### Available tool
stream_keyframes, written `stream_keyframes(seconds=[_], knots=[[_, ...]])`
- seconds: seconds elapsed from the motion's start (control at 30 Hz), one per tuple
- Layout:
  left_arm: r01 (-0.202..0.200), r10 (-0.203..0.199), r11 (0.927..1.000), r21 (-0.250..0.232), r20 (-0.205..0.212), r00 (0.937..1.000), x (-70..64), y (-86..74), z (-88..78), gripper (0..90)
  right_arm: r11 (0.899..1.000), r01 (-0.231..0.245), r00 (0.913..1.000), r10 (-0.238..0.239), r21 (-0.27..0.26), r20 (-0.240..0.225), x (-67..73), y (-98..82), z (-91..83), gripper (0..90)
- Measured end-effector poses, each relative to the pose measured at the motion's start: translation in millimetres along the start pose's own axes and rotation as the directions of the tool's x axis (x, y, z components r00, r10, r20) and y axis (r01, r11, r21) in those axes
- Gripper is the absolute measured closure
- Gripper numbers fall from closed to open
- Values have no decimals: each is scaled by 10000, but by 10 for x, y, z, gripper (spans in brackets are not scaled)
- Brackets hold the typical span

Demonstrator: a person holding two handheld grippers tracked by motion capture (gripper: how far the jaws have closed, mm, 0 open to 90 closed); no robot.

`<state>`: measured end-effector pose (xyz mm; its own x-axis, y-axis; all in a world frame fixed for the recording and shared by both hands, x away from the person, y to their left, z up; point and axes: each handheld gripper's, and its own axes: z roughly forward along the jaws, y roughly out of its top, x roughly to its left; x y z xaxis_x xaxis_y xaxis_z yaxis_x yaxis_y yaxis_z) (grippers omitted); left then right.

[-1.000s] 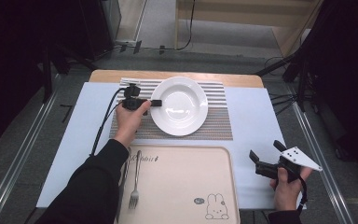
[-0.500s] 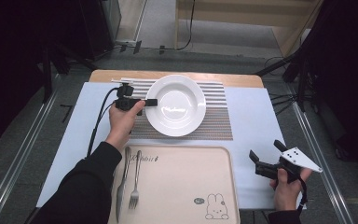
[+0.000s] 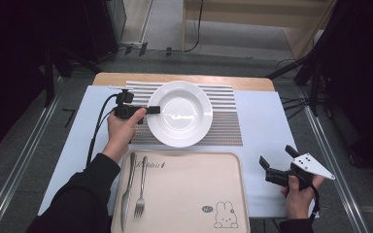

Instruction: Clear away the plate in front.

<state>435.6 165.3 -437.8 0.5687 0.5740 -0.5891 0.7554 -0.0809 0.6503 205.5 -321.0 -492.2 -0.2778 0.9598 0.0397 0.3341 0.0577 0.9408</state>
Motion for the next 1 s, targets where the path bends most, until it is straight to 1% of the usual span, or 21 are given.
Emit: stream_keyframes(seconds=[0.13,0.4,0.53,0.7,0.73,1.0], knots=[[-97,95,9999,47,258,9996,-31,-45,-29,811,10000,0,10000,0,33,-10,1,-1,1,0],[-177,169,9997,180,420,9990,-73,-125,-91,811,10000,-17,10000,17,66,-20,8,-1,2,0],[-91,85,9997,222,287,9996,-79,-158,-111,811,10000,-25,10000,25,64,-23,10,0,2,0],[17,-26,9996,266,338,9994,-64,-211,-130,811,10000,-18,10000,19,60,-35,10,1,2,0],[-43,34,9996,275,314,9995,-63,-221,-138,811,10000,-21,10000,21,68,-30,10,1,2,0],[-31,21,9997,257,419,9991,-93,-309,-185,810,10000,-26,10000,26,35,-33,5,2,-1,0]])
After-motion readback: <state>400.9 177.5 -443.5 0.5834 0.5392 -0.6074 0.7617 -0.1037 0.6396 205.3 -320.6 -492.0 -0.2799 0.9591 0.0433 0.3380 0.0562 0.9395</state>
